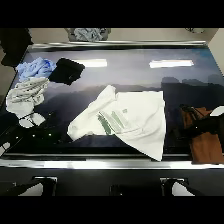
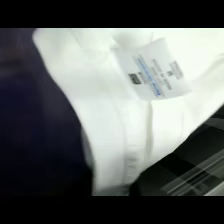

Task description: Fold the shirts.

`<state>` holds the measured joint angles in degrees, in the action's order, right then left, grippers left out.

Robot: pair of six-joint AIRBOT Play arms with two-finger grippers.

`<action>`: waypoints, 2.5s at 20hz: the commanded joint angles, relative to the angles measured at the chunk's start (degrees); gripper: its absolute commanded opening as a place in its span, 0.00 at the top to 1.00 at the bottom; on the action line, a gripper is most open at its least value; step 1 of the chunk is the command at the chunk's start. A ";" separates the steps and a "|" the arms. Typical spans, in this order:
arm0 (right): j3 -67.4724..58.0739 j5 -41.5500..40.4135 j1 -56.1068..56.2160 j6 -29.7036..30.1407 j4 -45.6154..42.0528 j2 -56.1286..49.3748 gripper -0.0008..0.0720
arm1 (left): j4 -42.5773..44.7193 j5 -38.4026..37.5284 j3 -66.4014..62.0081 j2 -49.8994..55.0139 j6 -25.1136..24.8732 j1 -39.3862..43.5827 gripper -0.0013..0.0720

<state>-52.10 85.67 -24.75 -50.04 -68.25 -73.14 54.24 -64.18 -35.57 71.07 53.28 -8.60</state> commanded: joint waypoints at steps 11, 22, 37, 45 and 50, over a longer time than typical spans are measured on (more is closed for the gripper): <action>20.52 -9.03 -0.02 0.98 7.52 0.04 0.05 | -3.56 -3.37 0.22 -2.84 -2.51 0.81 0.94; -22.99 -1.44 -0.04 3.19 22.77 8.31 0.93 | -20.61 1.31 -37.31 -17.09 4.07 -0.98 0.95; -61.88 -15.56 -0.04 -9.29 4.59 29.40 0.93 | 3.04 -1.03 -78.58 -26.88 33.97 -6.05 0.95; -39.85 10.51 -0.02 -4.52 4.39 16.48 0.93 | 6.84 -20.98 -47.71 -23.76 34.01 -3.06 0.94; -18.69 -23.45 7.89 -4.35 3.91 5.92 0.93 | 5.66 -3.06 -29.51 -10.12 28.48 0.52 0.94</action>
<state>-80.34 79.33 -21.23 -55.09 -64.16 -60.86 60.88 -75.13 -73.49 53.45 85.03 -9.89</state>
